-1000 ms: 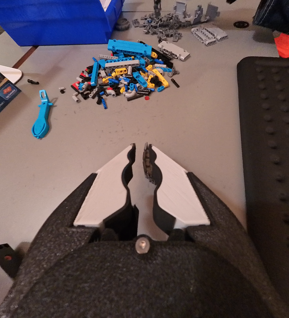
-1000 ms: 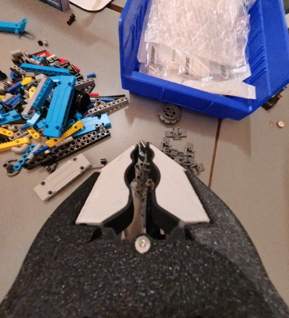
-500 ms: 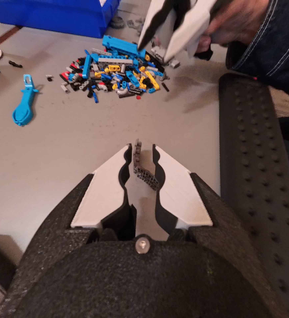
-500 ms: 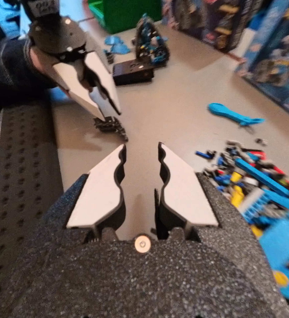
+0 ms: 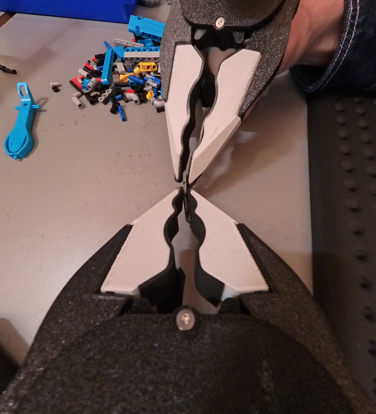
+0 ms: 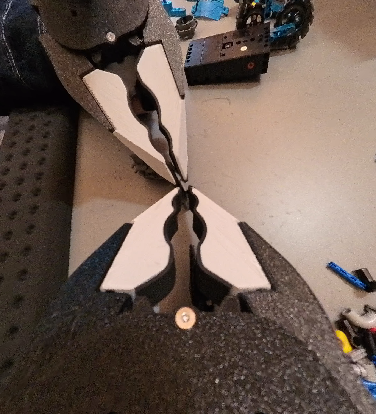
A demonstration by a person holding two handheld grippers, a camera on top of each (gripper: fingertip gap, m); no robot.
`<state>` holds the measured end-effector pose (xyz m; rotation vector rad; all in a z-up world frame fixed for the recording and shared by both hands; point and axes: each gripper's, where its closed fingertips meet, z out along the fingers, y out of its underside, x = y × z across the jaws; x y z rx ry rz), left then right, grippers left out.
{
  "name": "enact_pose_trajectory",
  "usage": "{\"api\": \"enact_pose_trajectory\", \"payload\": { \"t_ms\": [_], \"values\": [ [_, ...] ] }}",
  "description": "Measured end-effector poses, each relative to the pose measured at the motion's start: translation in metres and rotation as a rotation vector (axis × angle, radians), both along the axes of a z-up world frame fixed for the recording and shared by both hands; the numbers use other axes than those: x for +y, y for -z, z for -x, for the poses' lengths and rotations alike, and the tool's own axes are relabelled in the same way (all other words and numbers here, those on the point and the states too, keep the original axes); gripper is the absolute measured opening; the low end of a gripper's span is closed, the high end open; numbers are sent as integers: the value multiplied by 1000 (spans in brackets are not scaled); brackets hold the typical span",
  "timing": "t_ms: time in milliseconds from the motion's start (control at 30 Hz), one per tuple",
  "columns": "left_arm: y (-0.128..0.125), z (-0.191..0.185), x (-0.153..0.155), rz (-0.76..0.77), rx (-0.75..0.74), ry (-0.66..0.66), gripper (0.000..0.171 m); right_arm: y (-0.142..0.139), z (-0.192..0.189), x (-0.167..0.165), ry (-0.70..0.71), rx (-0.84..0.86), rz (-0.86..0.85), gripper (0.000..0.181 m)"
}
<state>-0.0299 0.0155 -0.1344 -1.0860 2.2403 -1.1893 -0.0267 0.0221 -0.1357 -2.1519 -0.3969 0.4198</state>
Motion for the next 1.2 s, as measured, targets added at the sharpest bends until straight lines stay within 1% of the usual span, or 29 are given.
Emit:
{"api": "enact_pose_trajectory", "payload": {
  "t_ms": [100, 167, 200, 233, 300, 333, 367, 400, 433, 467, 500, 533, 567, 600, 667, 700, 767, 833, 867, 900, 933, 967, 1000, 1067, 1133, 1167, 1200],
  "values": [
    [0, -2, 3, -33, -32, -17, 2, 1, -2, 1, 36, -3, 31, 1],
    [1, -4, 6, -146, -119, -12, 2, 1, -5, 3, 117, -5, 51, 1],
    [1, -5, 7, -187, -146, -18, 2, 1, -6, 4, 168, -19, 42, 1],
    [1, -5, 9, -184, -143, -37, 2, 1, -7, 5, 224, -9, 43, 0],
    [1, -7, 13, -189, -138, -56, 2, 1, -10, 10, 355, 75, 55, 0],
    [1, -2, 6, -169, -129, -7, 2, 3, -20, 11, 451, 79, 68, 0],
    [1, 6, -10, -128, -117, 63, 1, 3, -33, 11, 518, 54, 64, 0],
    [2, 6, -16, -160, -136, 58, 2, 0, -45, 11, 563, 36, 54, 0],
    [2, 0, -7, -247, -162, 2, 2, -6, -46, 11, 553, 79, 30, 1],
    [2, -7, 5, -273, -154, -57, 2, -9, -47, 9, 548, 132, 11, 0],
    [2, -9, 10, -222, -126, -64, 1, -7, -50, 5, 551, 153, 18, 0],
    [1, -6, 8, -157, -101, -39, 1, -7, -52, 1, 549, 176, 14, 1],
    [1, -1, 2, -102, -90, 6, 1, -13, -55, -3, 557, 199, -18, 1],
    [1, 1, -2, -76, -86, 25, 2, -20, -63, -8, 581, 187, -52, 1],
    [0, -5, 2, -88, -84, -16, 2, -33, -85, -27, 629, 124, -112, 1],
    [0, -6, 3, -87, -76, -25, 2, -37, -101, -42, 675, 91, -124, 1],
    [0, -9, 7, -97, -73, -45, 2, -40, -152, -89, 842, -32, -118, 1],
    [0, -9, 8, -90, -75, -55, 5, -38, -210, -153, 1022, -207, -37, 1],
    [-1, -10, 10, -86, -77, -69, 9, -37, -231, -183, 1086, -259, 17, 1],
    [-3, -11, 11, -86, -80, -81, 10, -36, -248, -210, 1140, -279, 65, 2],
    [-4, -11, 11, -86, -84, -86, 10, -34, -259, -229, 1173, -272, 107, 1],
    [-7, -11, 11, -80, -88, -86, 11, -30, -264, -241, 1173, -253, 149, 3],
    [-9, -11, 11, -69, -92, -86, 11, -27, -269, -248, 1169, -257, 178, 9],
    [-16, -10, 12, -37, -102, -98, 12, -28, -275, -253, 1152, -302, 197, 10],
    [-23, -10, 19, -6, -105, -123, 12, -36, -275, -250, 1159, -340, 203, 13],
    [-27, -9, 23, 9, -105, -137, 13, -44, -270, -239, 1143, -341, 168, 14],
    [-30, -8, 27, 29, -102, -147, 13, -54, -256, -217, 1084, -314, 102, 14]
  ]
}}
